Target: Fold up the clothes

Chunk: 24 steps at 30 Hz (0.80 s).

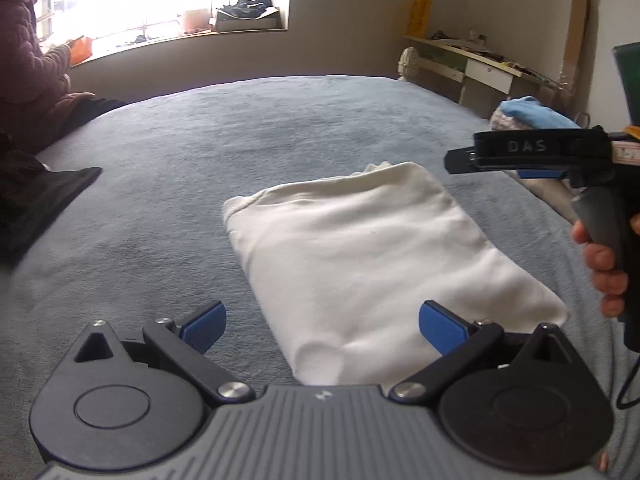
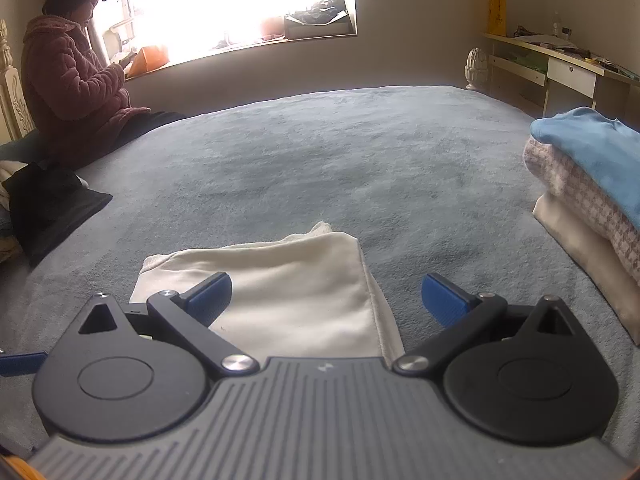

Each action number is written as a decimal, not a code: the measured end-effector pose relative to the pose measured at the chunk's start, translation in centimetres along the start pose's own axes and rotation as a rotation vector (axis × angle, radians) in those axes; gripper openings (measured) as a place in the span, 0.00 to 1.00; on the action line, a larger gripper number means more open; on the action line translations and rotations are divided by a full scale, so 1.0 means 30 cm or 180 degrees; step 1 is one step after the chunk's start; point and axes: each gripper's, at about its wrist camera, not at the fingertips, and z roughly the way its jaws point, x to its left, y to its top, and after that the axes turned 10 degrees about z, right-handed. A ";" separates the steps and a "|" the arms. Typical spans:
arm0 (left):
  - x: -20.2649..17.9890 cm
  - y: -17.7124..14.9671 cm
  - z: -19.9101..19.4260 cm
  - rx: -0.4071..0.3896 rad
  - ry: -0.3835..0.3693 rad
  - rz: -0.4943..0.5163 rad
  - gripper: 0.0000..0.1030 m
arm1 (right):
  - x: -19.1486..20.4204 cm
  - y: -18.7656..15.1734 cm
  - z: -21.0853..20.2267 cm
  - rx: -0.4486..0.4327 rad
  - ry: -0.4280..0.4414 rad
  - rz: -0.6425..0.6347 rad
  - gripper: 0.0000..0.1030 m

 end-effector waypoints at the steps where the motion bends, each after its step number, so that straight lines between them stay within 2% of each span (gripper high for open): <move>1: 0.005 0.001 0.001 0.0001 0.0004 -0.0018 1.00 | -0.001 0.000 0.000 -0.0003 -0.0003 0.0004 0.99; 10: 0.039 0.002 -0.008 -0.0165 0.0134 -0.0141 1.00 | 0.005 -0.011 0.003 0.0004 0.0011 -0.0010 0.99; 18: 0.020 0.001 -0.038 -0.0385 0.0064 0.0025 1.00 | 0.016 -0.015 -0.001 0.0007 0.0046 -0.0031 0.99; 24: 0.018 -0.004 -0.027 -0.0294 -0.0044 -0.0070 1.00 | 0.013 -0.015 -0.004 0.0007 0.0060 -0.0008 0.99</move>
